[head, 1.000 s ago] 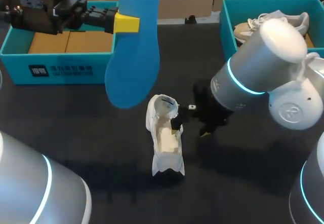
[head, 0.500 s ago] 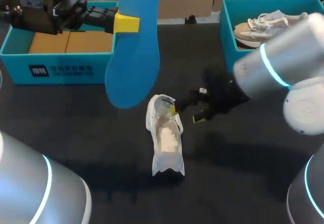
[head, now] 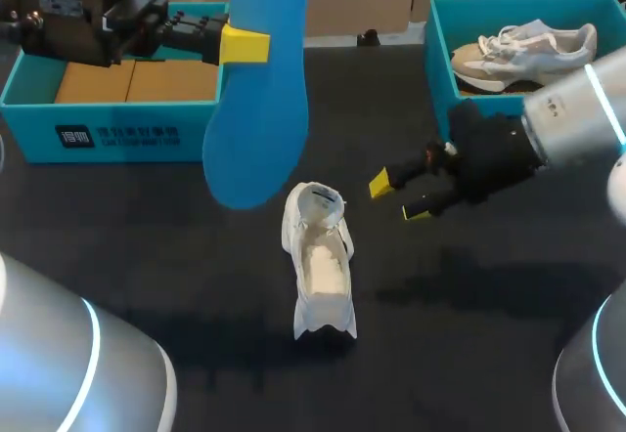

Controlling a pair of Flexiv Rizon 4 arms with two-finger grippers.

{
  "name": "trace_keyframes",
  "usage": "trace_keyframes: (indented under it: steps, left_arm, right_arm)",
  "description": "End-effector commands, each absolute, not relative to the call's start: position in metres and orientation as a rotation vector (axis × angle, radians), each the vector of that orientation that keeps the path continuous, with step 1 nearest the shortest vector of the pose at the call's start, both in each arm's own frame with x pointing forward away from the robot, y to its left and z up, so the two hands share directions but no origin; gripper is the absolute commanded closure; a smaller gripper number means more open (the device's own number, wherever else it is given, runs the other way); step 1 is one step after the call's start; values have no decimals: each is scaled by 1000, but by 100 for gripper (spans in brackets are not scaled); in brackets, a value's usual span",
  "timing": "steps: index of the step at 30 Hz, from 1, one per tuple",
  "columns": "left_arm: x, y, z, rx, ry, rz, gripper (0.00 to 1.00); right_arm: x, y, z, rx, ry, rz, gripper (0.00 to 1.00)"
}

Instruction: Take the shoe out of the shoebox, open the shoe tongue, remove and reinsert the insole, then place the shoe into the shoebox

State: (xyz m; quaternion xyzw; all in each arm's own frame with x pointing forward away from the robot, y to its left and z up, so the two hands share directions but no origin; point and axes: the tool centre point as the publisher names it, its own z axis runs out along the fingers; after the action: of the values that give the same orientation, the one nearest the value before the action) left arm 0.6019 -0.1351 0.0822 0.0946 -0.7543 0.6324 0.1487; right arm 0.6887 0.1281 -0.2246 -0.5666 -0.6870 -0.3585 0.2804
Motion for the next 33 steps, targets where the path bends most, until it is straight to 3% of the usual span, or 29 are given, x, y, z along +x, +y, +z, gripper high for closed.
trace_keyframes:
  steps: [1, 11, 15, 29, 33]
  left_arm:
    - [603, -136, 83, 270, -2171, 1813, 100]
    - [621, -154, 56, -20, -2249, 2079, 100]
    - [629, -158, 31, -444, -2242, 2568, 100]
    - [629, -158, 31, -444, -2242, 2568, 100]
    - [642, -157, 23, -751, -2265, 2556, 100]
  right_arm:
    - [686, 131, -224, -1512, -1801, -991, 0]
    - [692, 136, -199, -1424, -1703, -1007, 0]
    - [695, 136, -196, -1384, -1675, -1005, 0]
    - [695, 136, -196, -1384, -1675, -1005, 0]
    - [695, 136, -196, -1384, -1675, -1005, 0]
